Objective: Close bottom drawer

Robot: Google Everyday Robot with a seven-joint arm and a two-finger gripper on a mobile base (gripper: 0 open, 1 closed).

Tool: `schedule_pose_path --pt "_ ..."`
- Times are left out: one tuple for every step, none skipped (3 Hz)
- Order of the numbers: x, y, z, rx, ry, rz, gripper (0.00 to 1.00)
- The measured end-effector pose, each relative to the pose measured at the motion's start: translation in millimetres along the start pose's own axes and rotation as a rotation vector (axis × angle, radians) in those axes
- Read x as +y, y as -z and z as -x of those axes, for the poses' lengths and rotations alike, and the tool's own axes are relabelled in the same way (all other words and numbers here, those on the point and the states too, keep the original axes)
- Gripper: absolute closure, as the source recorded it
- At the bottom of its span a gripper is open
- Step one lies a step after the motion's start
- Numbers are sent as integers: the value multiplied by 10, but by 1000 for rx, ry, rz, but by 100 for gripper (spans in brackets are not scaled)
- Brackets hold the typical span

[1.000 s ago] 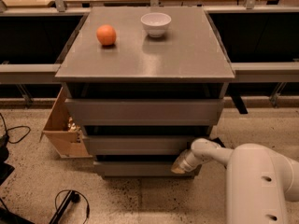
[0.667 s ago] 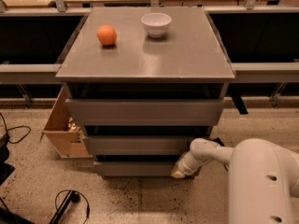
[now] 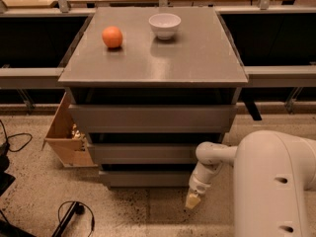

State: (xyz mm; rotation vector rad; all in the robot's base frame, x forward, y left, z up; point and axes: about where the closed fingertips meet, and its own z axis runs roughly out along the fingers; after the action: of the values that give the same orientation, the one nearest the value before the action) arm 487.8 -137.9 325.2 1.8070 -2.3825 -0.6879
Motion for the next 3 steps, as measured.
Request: schedule_pose_path --pt "682 224 -248 68 -119 140 100" --pt "1213 521 -434 106 -247 158 100" --pt "1556 825 -463 138 -354 34 100"
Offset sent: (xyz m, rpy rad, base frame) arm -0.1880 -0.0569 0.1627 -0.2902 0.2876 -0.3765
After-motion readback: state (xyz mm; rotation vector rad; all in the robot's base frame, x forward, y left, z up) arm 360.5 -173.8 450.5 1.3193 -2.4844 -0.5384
